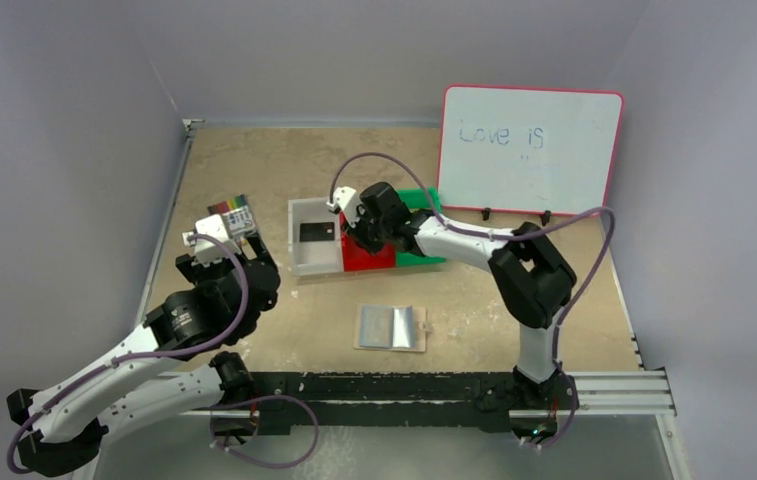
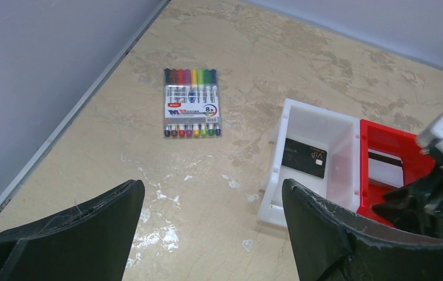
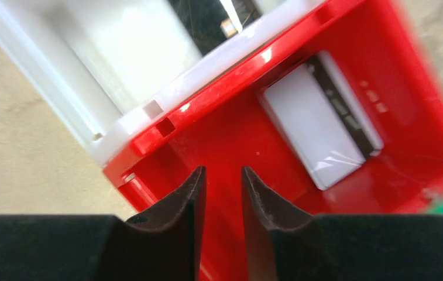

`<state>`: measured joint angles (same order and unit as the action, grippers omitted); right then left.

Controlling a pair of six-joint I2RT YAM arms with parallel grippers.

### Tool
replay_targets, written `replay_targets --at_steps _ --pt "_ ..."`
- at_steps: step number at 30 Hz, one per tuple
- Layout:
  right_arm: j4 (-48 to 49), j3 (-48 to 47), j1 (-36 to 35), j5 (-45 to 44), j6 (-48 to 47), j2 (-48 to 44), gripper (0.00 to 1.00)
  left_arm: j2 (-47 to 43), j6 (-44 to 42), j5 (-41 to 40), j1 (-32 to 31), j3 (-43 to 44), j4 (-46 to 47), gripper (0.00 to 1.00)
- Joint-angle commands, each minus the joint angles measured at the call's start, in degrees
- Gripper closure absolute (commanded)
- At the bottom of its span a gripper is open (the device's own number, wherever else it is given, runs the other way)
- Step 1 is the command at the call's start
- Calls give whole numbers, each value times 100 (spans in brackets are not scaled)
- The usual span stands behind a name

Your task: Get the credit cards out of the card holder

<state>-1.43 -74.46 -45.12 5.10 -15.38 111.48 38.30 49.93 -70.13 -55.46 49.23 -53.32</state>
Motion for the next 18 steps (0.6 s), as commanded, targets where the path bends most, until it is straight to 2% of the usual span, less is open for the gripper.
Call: replay_targets --at_steps 1,5,7,9,10,12,14,16,18 --pt "536 88 -22 -220 459 -1236 65 55 -6 -65 24 130 20 13" --pt "1295 949 -22 -637 1433 -2418 59 -12 160 46 18 125 -28 12" --pt "1916 1728 -18 -795 2096 -3292 47 -89 234 174 23 65 10 12" --pt "2448 2616 1 -1003 2957 -4020 29 -160 348 283 19 37 8 12" --pt "2553 2972 21 -998 3431 -4340 23 -188 446 340 21 31 -6 12" --pt "2606 3582 44 -768 4158 -4856 19 -260 597 525 13 -14 43 11" --pt "2350 3959 47 -678 5078 -5255 1 -301 745 737 20 -55 122 11" --pt "2253 4432 41 -695 5863 -5617 0 -324 901 891 23 -150 221 11" --pt "2659 5080 45 -567 6319 -5964 0 -340 1010 1104 13 -350 434 10"
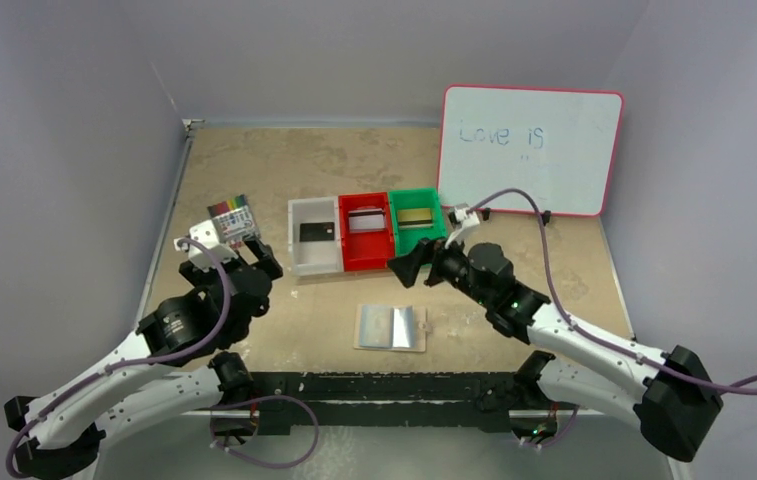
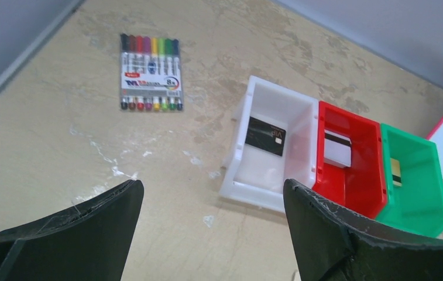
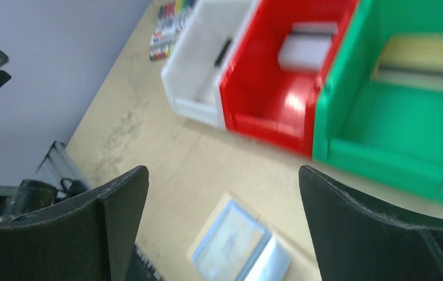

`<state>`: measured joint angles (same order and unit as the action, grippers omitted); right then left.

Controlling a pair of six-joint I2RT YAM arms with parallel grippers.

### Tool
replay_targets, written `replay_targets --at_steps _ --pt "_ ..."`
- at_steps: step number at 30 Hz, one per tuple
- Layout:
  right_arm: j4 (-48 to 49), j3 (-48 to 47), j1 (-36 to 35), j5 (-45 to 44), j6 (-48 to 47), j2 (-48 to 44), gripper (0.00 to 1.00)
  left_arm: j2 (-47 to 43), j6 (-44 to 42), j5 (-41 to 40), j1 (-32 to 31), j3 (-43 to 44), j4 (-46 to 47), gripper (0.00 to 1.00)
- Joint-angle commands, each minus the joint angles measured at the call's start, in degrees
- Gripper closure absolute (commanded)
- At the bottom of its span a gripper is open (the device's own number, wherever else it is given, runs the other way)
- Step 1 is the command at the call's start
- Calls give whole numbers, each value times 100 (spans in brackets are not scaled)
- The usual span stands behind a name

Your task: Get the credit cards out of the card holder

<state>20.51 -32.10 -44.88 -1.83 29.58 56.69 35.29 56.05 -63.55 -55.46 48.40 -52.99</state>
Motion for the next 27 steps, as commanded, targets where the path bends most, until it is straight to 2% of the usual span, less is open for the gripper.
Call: replay_targets --at_steps 1,3,4,6,9,13,17,22,27 --pt "908 1172 11 88 1913 -619 1 -33 410 683 17 -402 574 10" --pt "992 1437 -65 312 2038 -744 15 63 431 1092 16 -683 967 10" --pt "597 1371 -212 231 2084 -709 20 156 438 1306 14 -813 1153 11" --pt "-127 1103 -792 -338 2155 -474 21 426 484 1582 19 -999 1383 11" --pt "-1170 545 -1888 -1807 2419 21 28 805 662 1661 10 -1079 1409 12" --pt "-2082 -427 -2496 -2763 2460 1088 36 828 894 1545 11 -1236 1544 12" --pt "-3148 -1360 -2995 -3523 2819 2253 37 652 1156 1317 10 -1319 1376 12" --pt "-4621 -2276 -3330 -4151 3651 3429 33 336 1506 1038 10 -1320 898 13" --pt "-4450 -2292 -3358 -4015 3499 3712 34 27 1621 848 14 -1377 799 13"
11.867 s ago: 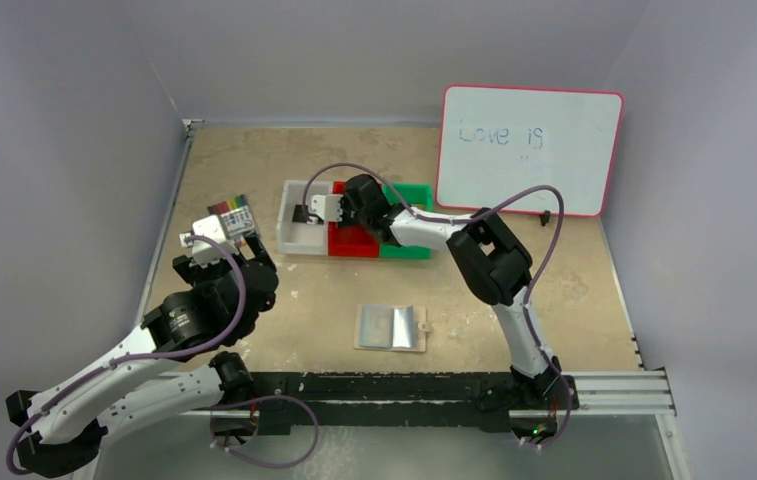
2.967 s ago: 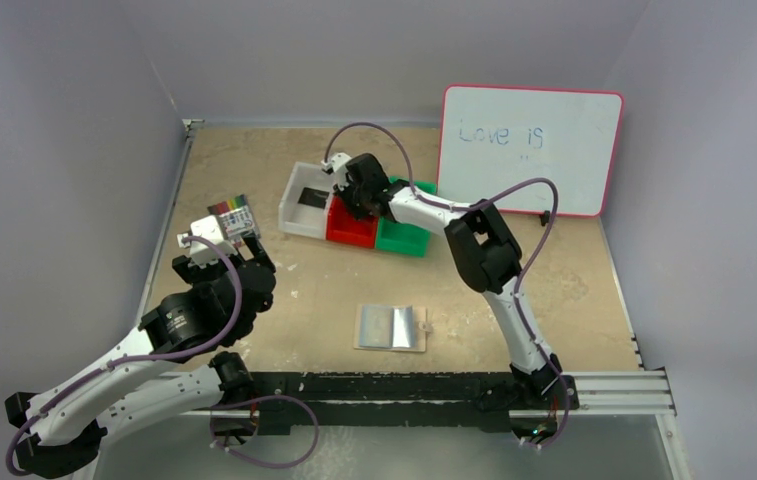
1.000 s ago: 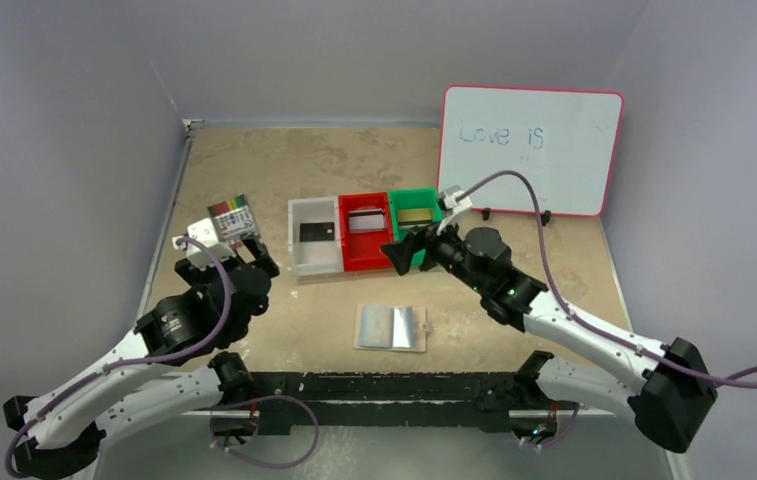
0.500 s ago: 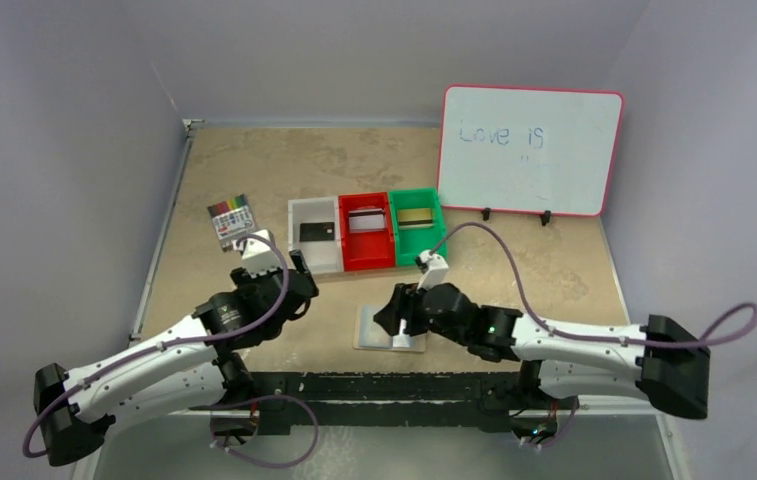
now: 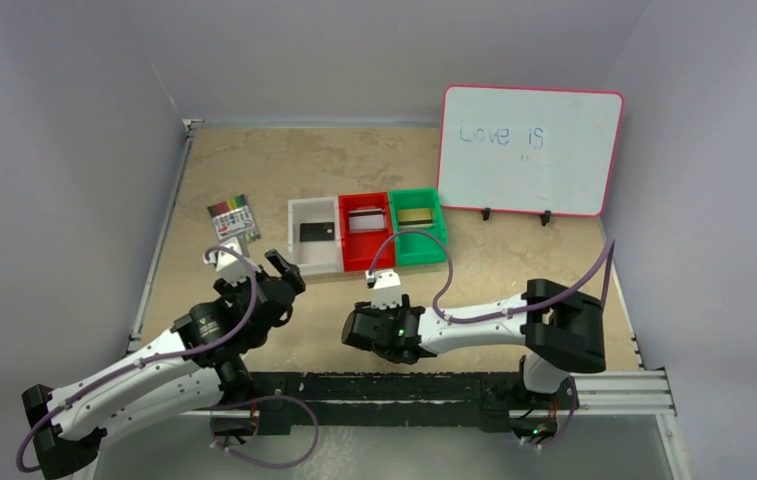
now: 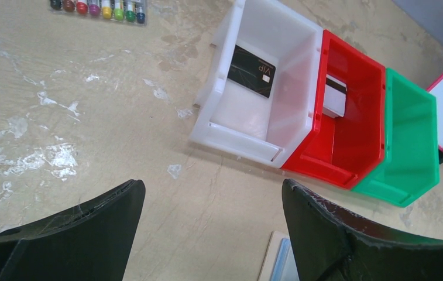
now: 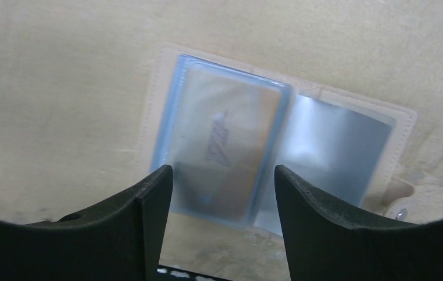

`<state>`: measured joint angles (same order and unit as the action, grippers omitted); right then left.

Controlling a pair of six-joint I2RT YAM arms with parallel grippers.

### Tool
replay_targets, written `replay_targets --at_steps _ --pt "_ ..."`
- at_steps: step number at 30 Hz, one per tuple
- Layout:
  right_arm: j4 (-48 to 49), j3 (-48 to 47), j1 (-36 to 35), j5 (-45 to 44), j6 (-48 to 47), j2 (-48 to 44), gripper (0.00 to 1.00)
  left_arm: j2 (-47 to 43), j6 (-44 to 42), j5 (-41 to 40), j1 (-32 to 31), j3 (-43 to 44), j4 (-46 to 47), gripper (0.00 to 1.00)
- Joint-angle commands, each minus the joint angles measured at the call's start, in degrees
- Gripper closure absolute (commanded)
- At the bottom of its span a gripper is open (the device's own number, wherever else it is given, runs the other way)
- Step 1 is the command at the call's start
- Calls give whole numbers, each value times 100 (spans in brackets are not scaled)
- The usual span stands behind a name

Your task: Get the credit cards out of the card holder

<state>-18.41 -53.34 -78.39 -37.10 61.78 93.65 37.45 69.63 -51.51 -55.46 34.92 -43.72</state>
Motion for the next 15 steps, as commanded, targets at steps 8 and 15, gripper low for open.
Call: replay_targets --at_steps 8,15 --pt "-227 -145 -14 -196 70 62 33 -108 210 -436 12 159 -302 14" --pt "176 -120 -10 -27 -196 15 32 -81 202 -443 12 157 -282 14"
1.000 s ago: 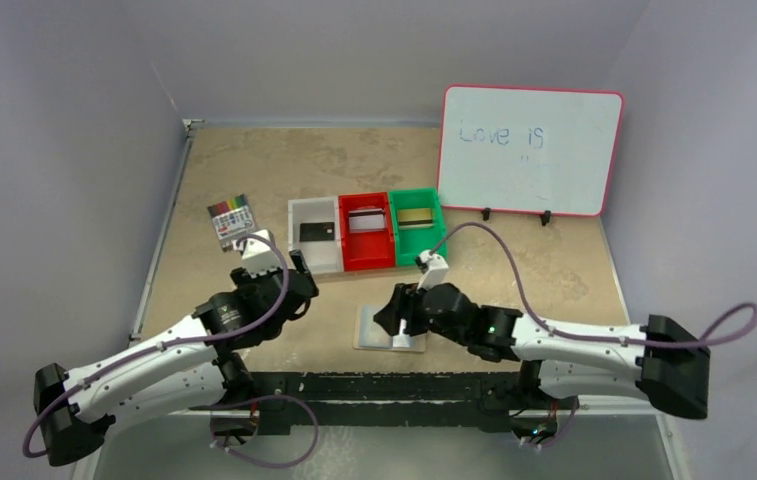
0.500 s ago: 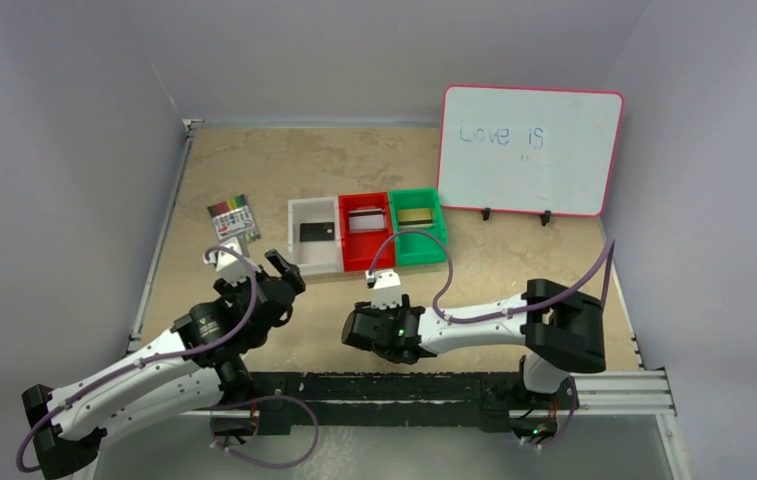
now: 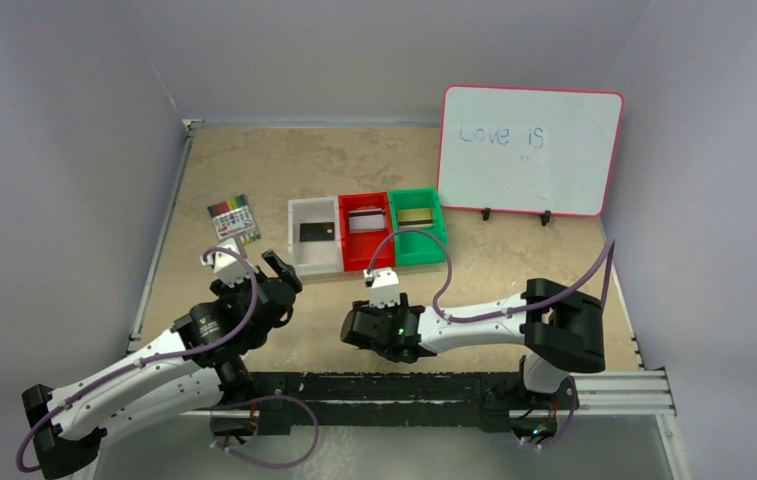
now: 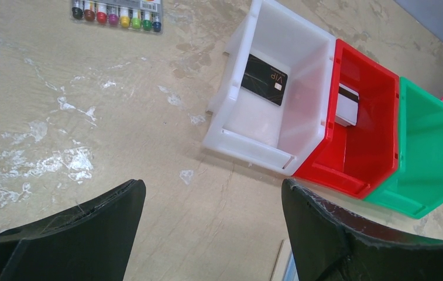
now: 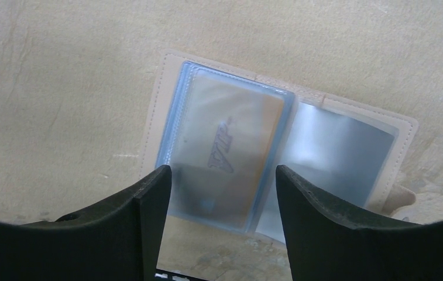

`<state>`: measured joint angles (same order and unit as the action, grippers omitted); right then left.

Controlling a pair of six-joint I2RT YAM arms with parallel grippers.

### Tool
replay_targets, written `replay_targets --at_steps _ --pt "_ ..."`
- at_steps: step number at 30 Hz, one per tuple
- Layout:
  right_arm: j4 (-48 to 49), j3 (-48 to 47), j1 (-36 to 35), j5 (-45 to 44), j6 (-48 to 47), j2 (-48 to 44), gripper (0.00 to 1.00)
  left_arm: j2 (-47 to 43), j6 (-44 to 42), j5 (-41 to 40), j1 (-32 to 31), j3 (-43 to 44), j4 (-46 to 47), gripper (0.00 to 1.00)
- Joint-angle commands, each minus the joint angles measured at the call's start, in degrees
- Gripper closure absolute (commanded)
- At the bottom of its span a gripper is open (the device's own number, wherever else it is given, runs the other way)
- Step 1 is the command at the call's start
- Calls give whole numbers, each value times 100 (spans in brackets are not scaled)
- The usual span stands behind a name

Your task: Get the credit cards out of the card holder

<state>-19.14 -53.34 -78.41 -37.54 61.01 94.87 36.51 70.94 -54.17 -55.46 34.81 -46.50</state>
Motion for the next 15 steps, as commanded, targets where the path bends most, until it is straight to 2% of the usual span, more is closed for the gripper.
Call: replay_targets --at_steps 1,7,11,15 --pt "184 -134 -9 11 -61 -83 32 20 73 -165 11 160 10 14" --pt "204 -88 -13 131 -110 64 36 88 76 -129 11 158 26 14" --pt "-129 -159 -12 -75 66 223 48 117 62 -120 10 189 55 14" --pt "-80 -167 -9 -59 25 174 56 174 32 -117 9 185 106 15"
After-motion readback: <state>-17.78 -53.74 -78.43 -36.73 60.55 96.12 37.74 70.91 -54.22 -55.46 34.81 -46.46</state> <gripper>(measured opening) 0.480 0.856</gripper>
